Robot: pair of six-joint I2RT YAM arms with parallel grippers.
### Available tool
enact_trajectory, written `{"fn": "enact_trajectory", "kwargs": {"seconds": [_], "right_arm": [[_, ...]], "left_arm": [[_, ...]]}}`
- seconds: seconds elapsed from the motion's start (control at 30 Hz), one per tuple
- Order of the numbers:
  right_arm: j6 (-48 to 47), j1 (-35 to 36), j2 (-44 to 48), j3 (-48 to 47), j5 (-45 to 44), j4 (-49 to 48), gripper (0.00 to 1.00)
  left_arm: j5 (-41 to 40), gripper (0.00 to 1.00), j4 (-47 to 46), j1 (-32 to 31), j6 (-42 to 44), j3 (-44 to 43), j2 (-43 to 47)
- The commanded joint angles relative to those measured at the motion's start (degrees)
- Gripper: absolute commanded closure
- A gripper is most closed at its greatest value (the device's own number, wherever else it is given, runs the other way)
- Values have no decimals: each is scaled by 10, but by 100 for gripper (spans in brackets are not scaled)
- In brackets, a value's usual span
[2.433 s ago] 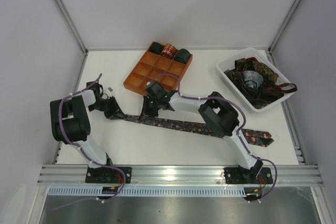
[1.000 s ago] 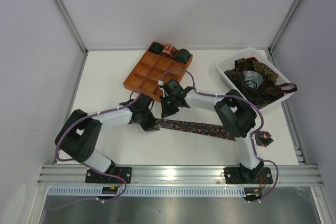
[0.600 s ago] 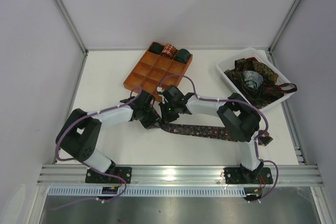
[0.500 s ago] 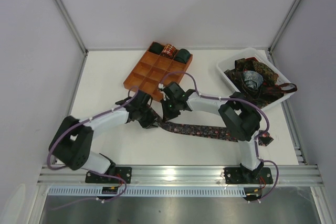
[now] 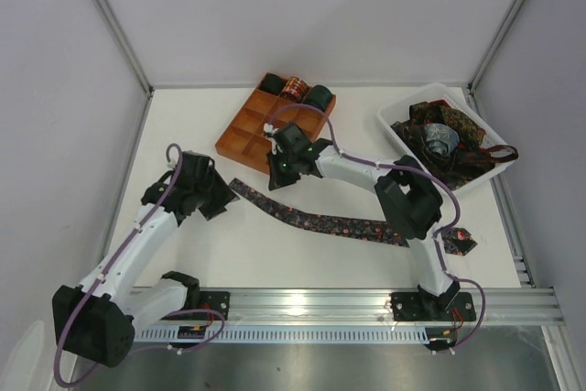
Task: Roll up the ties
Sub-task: Flatten the tie
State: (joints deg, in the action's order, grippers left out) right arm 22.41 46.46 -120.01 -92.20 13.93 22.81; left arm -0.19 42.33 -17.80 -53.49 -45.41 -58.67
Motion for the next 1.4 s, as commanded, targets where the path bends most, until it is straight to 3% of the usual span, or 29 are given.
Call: {"fn": "enact_trajectory", "kwargs": {"seconds": [0.0, 0.27, 0.47, 0.7, 0.77, 0.9, 1.07, 1.2, 1.3, 1.37], "right_arm": [[4, 24, -37, -51, -51, -37, 100], [24, 62, -130, -149, -222, -25, 100], [16, 72, -203, -225, -229, 26, 100], [0, 92, -204, -220, -111, 34, 100], [2, 104, -176, -174, -72, 16, 100], [25, 113, -125, -90, 26, -22, 100], [34, 95, -88, -94, 16, -5, 100], [40, 56, -88, -158, 5, 58, 100], [42, 43, -76, -167, 52, 98, 100], [55, 43, -60, -122, 83, 88, 100]], "left_arm": [[-21, 46, 32, 44, 56, -27, 22], [-46, 35, 59, 66, 82, -57, 53], [-85, 29, 86, 67, 123, -78, 47], [-134, 21, 102, 68, 166, -97, 2], [-121, 19, 89, 77, 190, -97, -11], [-36, 20, 40, 128, 230, -78, -25], [30, 21, 14, 164, 261, -44, -33], [86, 21, 7, 200, 267, -19, -60], [111, 21, 6, 212, 263, -2, -72], [138, 21, 5, 216, 259, 6, -80]]}}
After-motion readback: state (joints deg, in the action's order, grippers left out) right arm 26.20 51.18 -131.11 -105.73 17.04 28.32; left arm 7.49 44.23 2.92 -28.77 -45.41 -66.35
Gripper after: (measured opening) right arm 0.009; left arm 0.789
